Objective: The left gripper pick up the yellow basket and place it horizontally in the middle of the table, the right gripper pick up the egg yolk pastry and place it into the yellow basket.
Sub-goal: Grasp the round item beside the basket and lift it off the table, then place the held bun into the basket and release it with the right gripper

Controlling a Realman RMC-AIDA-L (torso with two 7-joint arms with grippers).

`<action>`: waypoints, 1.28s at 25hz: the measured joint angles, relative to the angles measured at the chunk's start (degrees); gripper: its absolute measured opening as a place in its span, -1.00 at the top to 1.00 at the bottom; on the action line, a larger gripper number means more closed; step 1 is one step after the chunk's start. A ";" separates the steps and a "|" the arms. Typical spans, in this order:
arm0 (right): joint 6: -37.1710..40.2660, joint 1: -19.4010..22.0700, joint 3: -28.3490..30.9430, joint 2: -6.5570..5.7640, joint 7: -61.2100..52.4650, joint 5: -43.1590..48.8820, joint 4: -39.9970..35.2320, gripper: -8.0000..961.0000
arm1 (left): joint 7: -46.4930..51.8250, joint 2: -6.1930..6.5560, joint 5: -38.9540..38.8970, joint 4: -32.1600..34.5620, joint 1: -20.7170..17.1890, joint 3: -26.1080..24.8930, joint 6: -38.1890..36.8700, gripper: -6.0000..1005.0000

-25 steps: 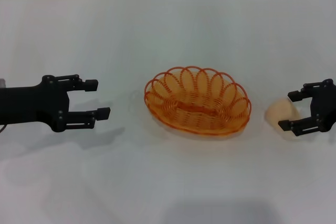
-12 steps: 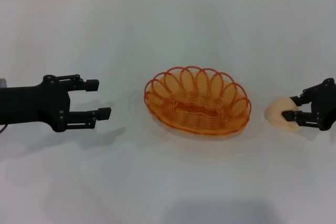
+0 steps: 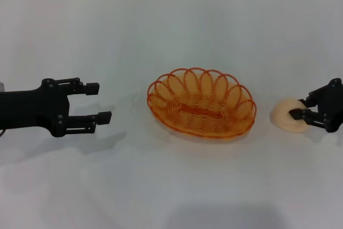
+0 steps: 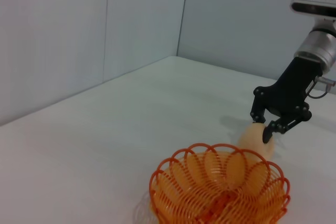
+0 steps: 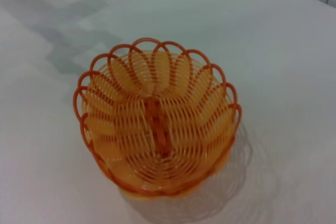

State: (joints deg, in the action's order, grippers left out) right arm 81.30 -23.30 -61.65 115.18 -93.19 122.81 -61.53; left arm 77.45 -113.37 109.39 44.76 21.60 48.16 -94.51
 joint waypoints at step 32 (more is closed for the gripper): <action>2.00 -3.44 -0.39 0.46 11.21 -27.17 8.31 0.88 | -0.02 -0.19 0.41 -0.14 0.19 0.10 -0.75 -0.51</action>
State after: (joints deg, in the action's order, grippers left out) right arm 83.30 -26.74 -62.04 115.64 -81.98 95.65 -53.23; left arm 77.43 -113.56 109.79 44.62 21.79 48.26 -95.26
